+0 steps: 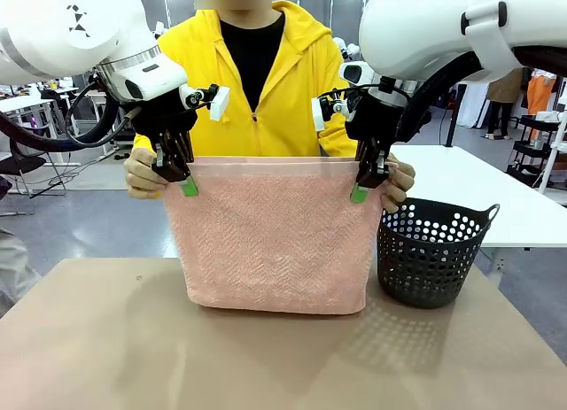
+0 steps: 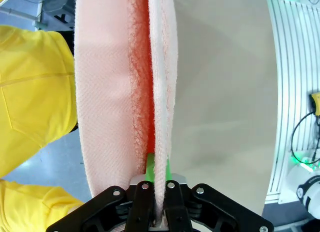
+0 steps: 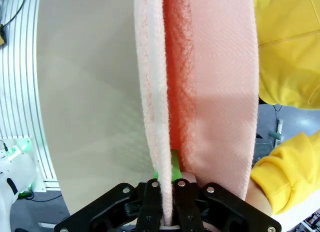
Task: Fold the towel.
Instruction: Release the end of the 100 cm Hotel Towel you were holding and grab the top end of the folded side, then release the end of the 100 cm Hotel Towel you were holding.
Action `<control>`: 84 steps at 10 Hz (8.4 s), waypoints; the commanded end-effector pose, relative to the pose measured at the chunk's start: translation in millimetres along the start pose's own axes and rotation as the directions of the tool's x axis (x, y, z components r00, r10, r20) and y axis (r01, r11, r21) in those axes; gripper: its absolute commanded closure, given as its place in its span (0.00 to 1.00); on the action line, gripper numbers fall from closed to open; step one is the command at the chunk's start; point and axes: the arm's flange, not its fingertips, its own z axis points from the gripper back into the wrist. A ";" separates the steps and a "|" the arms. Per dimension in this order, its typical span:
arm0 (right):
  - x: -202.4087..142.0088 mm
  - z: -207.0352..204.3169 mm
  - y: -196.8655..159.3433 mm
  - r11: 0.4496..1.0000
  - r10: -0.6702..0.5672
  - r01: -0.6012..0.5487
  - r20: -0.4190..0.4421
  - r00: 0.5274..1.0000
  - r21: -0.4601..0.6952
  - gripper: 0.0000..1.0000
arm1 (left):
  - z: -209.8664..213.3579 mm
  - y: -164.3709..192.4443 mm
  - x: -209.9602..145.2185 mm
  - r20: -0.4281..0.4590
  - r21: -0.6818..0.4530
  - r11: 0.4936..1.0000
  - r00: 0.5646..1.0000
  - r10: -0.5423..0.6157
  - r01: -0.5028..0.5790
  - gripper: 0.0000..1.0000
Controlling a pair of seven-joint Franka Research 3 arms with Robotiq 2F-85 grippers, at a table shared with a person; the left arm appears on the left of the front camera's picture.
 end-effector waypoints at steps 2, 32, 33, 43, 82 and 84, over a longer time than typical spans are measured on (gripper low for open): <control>0.0 0.0 0.0 1.000 0.000 0.000 0.000 1.000 0.000 0.87 | 0.0 0.0 0.0 0.000 0.000 1.000 1.000 0.000 0.000 0.72; 32.0 20.8 -35.9 0.999 0.038 -0.041 -0.075 0.996 -0.030 0.88 | 23.7 33.7 13.7 -0.049 -0.046 0.999 0.999 0.012 -0.014 0.95; 32.3 20.7 -35.3 0.999 0.042 -0.045 -0.079 0.996 -0.028 0.98 | 24.4 32.9 13.9 -0.052 -0.049 0.999 0.999 0.011 -0.014 1.00; 31.6 21.1 -33.2 0.997 0.065 -0.067 -0.072 0.995 -0.031 1.00 | 18.1 32.3 13.5 -0.063 -0.044 0.999 0.998 0.024 -0.027 1.00; 31.6 21.1 -33.2 0.997 0.065 -0.067 -0.072 0.995 -0.031 1.00 | 18.1 32.3 13.5 -0.063 -0.044 0.999 0.998 0.024 -0.027 1.00; 31.6 21.1 -33.2 0.997 0.065 -0.067 -0.072 0.995 -0.031 1.00 | 18.1 32.3 13.5 -0.063 -0.044 0.999 0.998 0.024 -0.027 1.00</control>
